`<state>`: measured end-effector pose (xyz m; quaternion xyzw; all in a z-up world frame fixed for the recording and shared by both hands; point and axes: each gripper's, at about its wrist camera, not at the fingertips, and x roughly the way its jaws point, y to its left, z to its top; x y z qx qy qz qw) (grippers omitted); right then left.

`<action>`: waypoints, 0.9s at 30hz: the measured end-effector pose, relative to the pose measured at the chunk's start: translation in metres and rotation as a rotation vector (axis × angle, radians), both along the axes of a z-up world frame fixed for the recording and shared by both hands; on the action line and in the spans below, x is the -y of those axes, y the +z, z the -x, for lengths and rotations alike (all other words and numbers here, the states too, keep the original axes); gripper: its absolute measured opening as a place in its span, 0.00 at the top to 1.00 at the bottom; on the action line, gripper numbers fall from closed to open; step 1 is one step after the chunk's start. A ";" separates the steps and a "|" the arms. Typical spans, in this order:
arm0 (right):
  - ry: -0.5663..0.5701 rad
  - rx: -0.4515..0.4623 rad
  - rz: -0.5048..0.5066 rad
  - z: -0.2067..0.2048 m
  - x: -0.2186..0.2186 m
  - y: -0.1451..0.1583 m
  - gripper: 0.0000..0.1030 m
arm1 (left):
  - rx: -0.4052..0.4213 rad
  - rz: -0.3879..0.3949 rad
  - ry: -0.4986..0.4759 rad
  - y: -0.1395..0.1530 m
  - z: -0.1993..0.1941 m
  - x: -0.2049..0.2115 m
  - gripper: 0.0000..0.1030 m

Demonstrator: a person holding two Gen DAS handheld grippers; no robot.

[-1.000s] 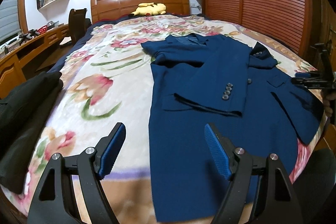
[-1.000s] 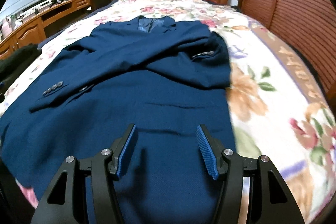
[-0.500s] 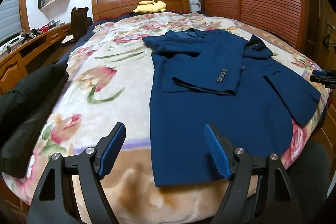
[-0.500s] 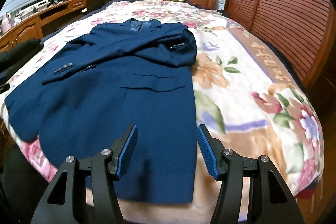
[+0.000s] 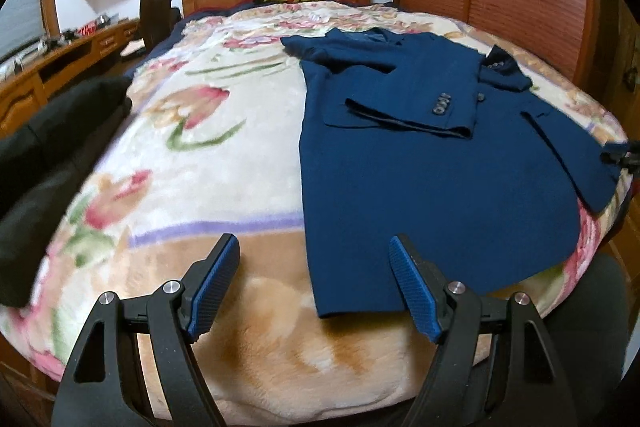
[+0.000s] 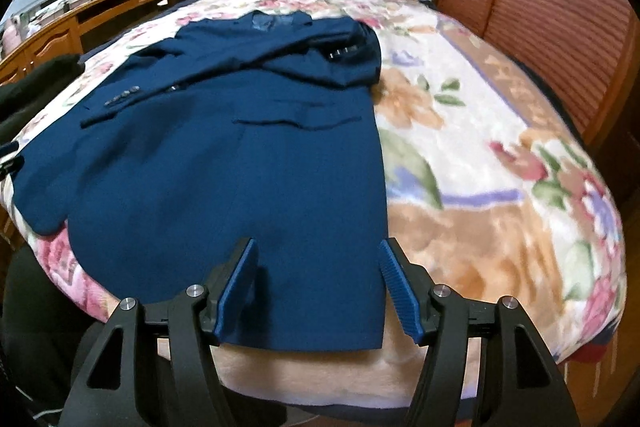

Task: Fold large clothes
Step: 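Move both open tools down to the jacket hem, then close the left tool on the hem while the right tool grasps the hem too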

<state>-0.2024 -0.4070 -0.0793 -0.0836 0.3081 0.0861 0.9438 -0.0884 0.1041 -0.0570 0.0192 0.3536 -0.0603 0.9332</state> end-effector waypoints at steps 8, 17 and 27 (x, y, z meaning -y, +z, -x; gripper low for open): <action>-0.025 -0.018 -0.044 -0.009 0.013 -0.010 0.37 | -0.004 0.030 -0.010 -0.001 0.001 -0.003 0.31; -0.027 -0.010 -0.054 -0.005 0.010 -0.016 0.36 | -0.041 0.126 -0.069 -0.002 -0.004 0.002 0.82; 0.062 -0.026 -0.039 -0.004 0.002 -0.011 0.87 | 0.058 0.113 -0.098 0.033 0.031 0.012 0.96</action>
